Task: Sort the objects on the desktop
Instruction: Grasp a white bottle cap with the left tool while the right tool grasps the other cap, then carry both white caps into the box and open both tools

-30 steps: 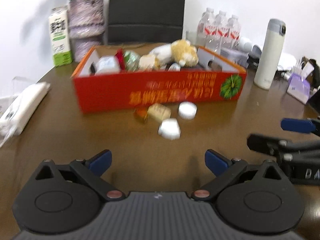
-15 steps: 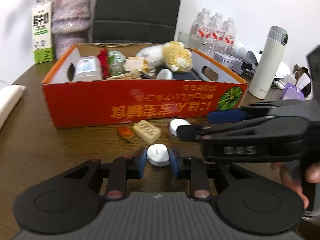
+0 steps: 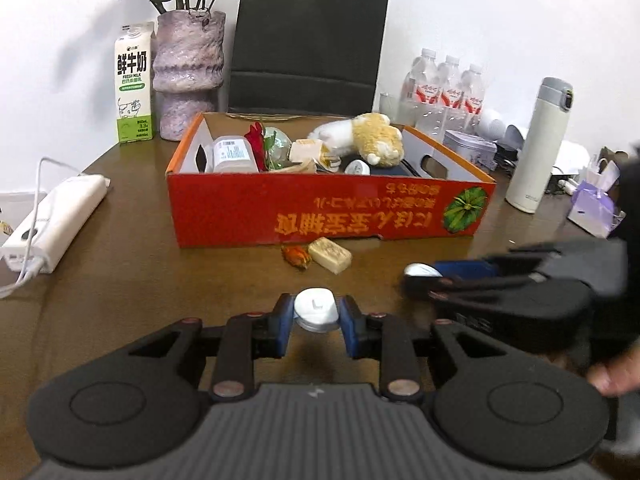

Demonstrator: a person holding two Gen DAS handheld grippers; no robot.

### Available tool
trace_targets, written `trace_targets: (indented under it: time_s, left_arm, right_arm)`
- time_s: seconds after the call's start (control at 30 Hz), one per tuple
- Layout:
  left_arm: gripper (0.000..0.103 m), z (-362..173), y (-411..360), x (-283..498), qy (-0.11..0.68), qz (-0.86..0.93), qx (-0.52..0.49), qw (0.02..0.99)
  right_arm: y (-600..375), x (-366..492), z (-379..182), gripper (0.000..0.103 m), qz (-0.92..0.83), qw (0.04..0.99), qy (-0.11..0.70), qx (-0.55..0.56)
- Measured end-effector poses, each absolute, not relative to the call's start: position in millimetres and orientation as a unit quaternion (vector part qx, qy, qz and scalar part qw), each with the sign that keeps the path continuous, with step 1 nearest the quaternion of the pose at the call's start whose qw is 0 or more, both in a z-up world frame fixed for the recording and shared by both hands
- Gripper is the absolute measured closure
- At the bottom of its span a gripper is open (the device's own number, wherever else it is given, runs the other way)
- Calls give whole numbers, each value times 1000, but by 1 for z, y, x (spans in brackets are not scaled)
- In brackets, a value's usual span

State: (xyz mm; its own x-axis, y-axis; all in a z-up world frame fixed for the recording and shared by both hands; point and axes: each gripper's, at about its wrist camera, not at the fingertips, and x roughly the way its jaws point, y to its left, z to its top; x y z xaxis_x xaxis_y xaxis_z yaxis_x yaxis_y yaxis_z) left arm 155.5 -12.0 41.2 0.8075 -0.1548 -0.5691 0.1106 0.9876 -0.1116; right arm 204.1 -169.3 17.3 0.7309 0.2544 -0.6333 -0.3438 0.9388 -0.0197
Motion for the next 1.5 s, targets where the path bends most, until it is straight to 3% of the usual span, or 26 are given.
trace_targets:
  time_s: [0.37, 0.73, 0.87, 0.97, 1.2, 1.33, 1.4, 1.5]
  left_arm:
    - [77, 66, -17, 74, 272, -87, -14, 958]
    - [77, 107, -25, 26, 242, -123, -27, 962]
    - [77, 131, -23, 87, 263, -186, -68, 944]
    - [77, 145, -31, 150, 268, -175, -41, 947]
    - [77, 129, -34, 288, 335, -175, -64, 924]
    - [77, 99, -39, 338, 374, -171, -60, 909]
    - [74, 87, -44, 350, 385, -175, -47, 905]
    - [54, 80, -48, 358, 382, -169, -32, 908]
  right_arm:
    - [-208, 58, 26, 76, 80, 949, 297, -61]
    - [-239, 1, 86, 76, 59, 981, 185, -20]
    - [-246, 40, 117, 76, 81, 984, 150, -46]
    - [-253, 97, 140, 76, 81, 983, 160, -28]
    - [-269, 272, 138, 76, 130, 948, 282, 66]
    - [-252, 335, 104, 76, 124, 928, 351, 34]
    - [-240, 350, 84, 75, 122, 921, 369, 11]
    - [-231, 362, 67, 69, 135, 912, 386, 11]
